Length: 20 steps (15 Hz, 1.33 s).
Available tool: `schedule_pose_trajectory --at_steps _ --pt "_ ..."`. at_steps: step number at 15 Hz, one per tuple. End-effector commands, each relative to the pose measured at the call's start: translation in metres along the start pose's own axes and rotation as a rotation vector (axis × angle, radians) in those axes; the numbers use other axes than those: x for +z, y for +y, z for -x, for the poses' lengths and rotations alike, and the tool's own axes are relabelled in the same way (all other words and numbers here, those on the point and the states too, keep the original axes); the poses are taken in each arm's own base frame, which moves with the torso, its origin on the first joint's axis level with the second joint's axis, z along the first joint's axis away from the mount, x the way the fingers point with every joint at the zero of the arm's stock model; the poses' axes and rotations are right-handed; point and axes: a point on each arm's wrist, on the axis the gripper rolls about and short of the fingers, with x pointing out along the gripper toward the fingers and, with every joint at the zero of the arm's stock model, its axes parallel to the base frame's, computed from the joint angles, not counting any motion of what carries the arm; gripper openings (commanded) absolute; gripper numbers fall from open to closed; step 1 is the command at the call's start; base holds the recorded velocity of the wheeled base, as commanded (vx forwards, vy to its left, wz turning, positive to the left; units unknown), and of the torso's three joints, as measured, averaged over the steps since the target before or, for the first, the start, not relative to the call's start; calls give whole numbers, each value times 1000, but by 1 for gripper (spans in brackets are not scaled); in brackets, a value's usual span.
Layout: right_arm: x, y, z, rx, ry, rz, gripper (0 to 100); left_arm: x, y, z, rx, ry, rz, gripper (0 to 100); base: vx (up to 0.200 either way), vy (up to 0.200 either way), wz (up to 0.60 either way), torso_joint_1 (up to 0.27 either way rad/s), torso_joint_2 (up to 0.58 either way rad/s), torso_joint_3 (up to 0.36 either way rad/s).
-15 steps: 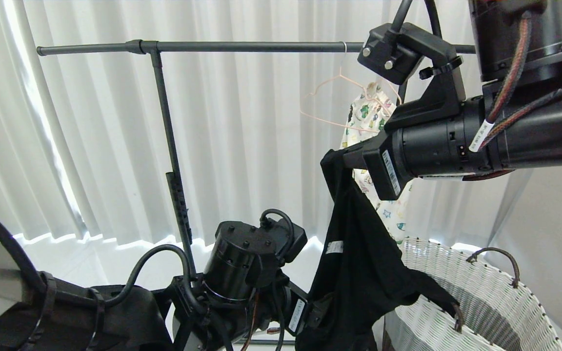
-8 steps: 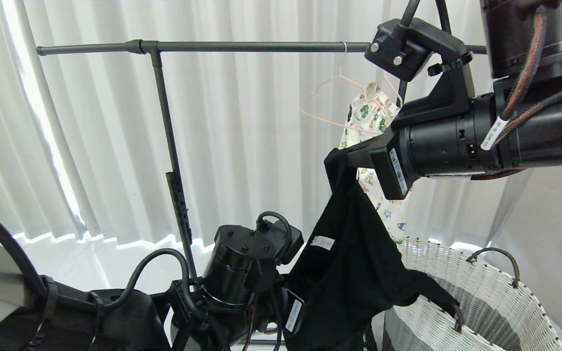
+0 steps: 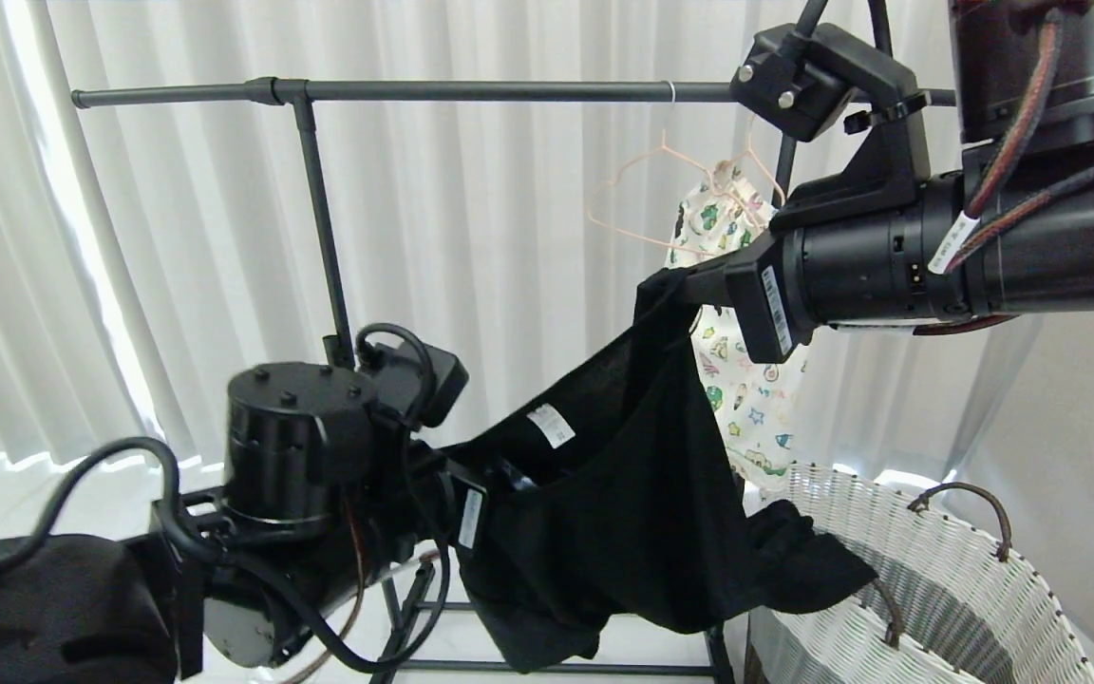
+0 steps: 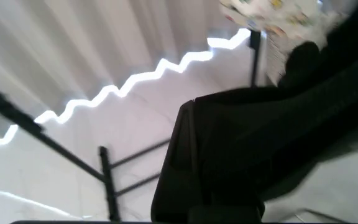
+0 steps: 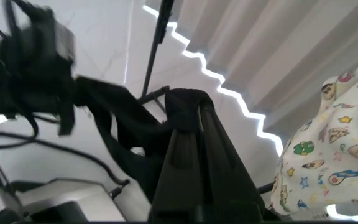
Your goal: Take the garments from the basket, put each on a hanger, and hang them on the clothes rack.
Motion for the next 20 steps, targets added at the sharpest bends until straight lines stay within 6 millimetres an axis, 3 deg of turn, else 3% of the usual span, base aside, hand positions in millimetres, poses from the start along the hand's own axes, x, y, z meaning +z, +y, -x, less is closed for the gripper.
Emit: schedule_pose_trajectory --at_steps 1,5,9,13,20 --pt "7 -8 4 -49 -31 -6 0 49 31 31 45 -113 42 0 0 0 0 0 0 0" --pt "15 -33 25 -196 -60 -24 0 106 38 73 -104 -98 24 0 0 0 0 0 0 0" --pt "11 -42 76 -287 0 -43 0 139 21 98 -204 -132 -107 0 0 0 0 0 0 0" --pt "10 -34 120 -245 -1 -36 0 156 17 104 -215 -187 -212 0 0 0 0 0 0 0" --pt "21 -35 121 -232 -41 -6 0 157 16 112 -225 -199 -213 0 0 0 0 0 0 0"
